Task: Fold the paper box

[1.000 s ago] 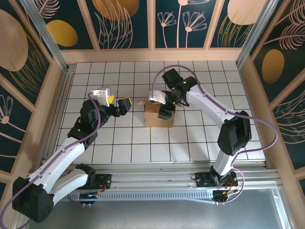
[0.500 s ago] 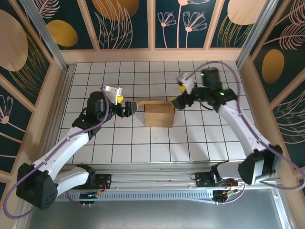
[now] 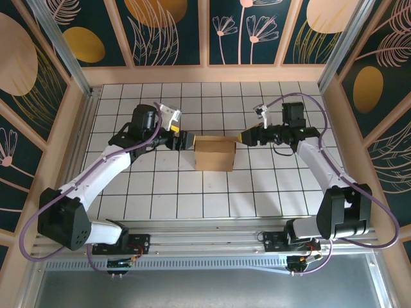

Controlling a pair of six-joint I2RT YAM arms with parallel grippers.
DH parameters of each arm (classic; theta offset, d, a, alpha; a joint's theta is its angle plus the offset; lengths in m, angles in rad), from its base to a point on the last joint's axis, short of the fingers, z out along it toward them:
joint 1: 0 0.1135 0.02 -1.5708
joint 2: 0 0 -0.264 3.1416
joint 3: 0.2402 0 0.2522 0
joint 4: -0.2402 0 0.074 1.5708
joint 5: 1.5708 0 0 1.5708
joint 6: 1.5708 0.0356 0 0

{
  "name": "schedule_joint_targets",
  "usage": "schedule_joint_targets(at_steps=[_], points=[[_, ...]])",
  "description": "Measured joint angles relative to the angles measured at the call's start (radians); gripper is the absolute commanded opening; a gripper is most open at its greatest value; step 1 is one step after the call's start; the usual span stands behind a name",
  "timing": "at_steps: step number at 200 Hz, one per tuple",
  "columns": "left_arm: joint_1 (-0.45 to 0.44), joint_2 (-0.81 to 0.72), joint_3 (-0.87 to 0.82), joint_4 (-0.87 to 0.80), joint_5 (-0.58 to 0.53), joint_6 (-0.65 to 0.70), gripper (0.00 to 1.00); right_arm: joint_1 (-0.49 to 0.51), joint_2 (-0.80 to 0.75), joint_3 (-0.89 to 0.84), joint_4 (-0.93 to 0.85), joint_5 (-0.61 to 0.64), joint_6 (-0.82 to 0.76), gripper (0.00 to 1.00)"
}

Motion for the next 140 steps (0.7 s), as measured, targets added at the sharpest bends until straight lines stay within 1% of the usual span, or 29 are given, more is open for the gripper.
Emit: schedule_joint_targets(at_steps=[30,55,80,87,101,112,140], points=[[-0.001,0.041,0.02,-0.034,0.005,0.016,0.9,0.006,0.0,-0.033,0.036,0.005,0.011,0.58],[-0.001,0.067,0.021,-0.035,0.043,0.019,0.88,0.025,-0.007,-0.077,0.045,0.021,0.022,0.56],[-0.001,0.079,0.021,-0.035,0.063,0.023,0.8,0.033,-0.039,-0.12,0.068,0.04,0.041,0.5],[-0.001,0.08,0.021,-0.035,0.062,0.026,0.76,0.034,-0.047,-0.129,0.074,0.047,0.047,0.47],[-0.001,0.083,0.022,-0.036,0.061,0.027,0.73,0.036,-0.06,-0.134,0.088,0.064,0.051,0.41],[-0.001,0.085,0.022,-0.036,0.061,0.027,0.71,0.041,-0.068,-0.135,0.097,0.084,0.053,0.39],[-0.001,0.092,0.021,-0.035,0.053,0.026,0.61,0.057,-0.086,-0.139,0.111,0.126,0.053,0.34]])
